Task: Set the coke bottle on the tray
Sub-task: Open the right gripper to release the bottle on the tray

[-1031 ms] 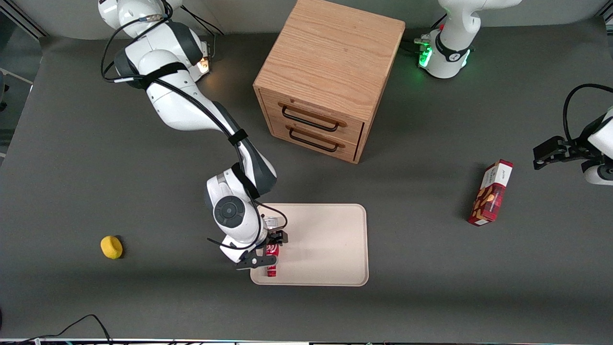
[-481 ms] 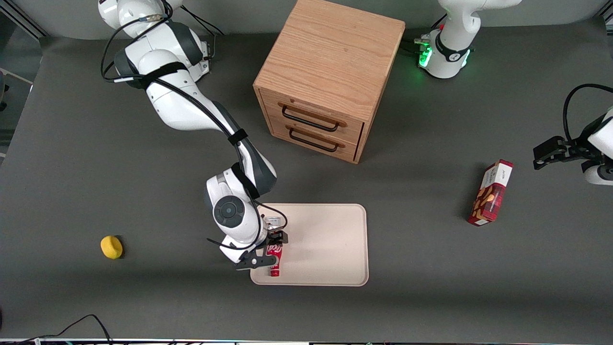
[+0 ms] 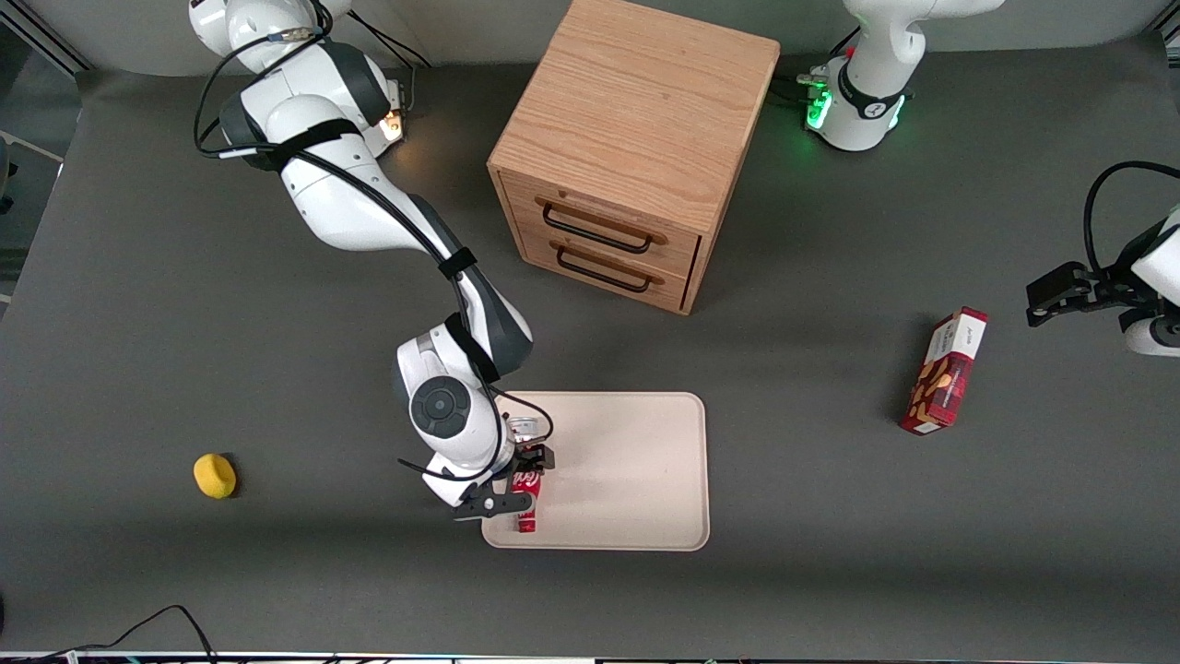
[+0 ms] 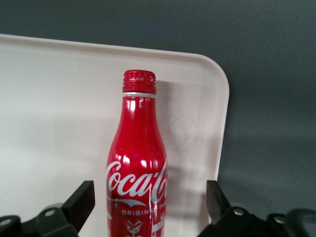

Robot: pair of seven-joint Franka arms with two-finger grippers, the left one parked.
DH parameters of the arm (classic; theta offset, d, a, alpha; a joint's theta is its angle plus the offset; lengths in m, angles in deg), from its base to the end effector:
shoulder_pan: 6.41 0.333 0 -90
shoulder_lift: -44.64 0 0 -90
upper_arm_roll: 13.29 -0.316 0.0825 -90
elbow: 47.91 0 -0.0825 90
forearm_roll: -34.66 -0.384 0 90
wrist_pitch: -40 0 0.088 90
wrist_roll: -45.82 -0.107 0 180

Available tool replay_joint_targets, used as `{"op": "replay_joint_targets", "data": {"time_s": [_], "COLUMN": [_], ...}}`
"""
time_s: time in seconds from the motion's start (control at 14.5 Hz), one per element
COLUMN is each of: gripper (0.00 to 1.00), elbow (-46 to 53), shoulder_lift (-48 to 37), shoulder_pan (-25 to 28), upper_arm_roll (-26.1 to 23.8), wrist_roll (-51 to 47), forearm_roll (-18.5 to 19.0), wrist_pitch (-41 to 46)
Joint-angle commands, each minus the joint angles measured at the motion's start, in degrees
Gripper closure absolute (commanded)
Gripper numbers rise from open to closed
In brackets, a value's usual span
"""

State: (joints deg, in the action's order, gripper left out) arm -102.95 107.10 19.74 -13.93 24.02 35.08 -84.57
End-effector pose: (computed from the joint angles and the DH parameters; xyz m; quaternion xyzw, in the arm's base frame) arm 0.7137 0.3561 0.2065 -0.9972 -0.0420 -0.0556 0.0269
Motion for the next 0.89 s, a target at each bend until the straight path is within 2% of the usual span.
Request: {"op": "replay_joint_targets", "data": {"time_s": [0.0,0.21,0.41,0.55,0.69,0.83], "gripper": [0.0,0.0,0.0,0.0,0.0,0.0], "elbow": [-0.1,-3.8,-13.7,-24.8,-36.1,-45.8], "shoulder_lift": [-2.7,-9.2,-20.6,-31.0,-41.4,-51.5], "shoulder_pan": [0.0,-0.7,-3.6,-9.0,-16.1,-19.7], "upper_arm_roll": [0.3,0.1,-1.9,-6.4,-11.0,-11.6], "wrist_roll": [-1.7,-3.0,-2.1,-1.4,3.7,8.6], "forearm_roll": [-0.5,-0.6,-0.9,-1.4,-1.4,-1.5], "wrist_pitch": [3.9,10.8,17.0,17.8,18.0,18.3]}}
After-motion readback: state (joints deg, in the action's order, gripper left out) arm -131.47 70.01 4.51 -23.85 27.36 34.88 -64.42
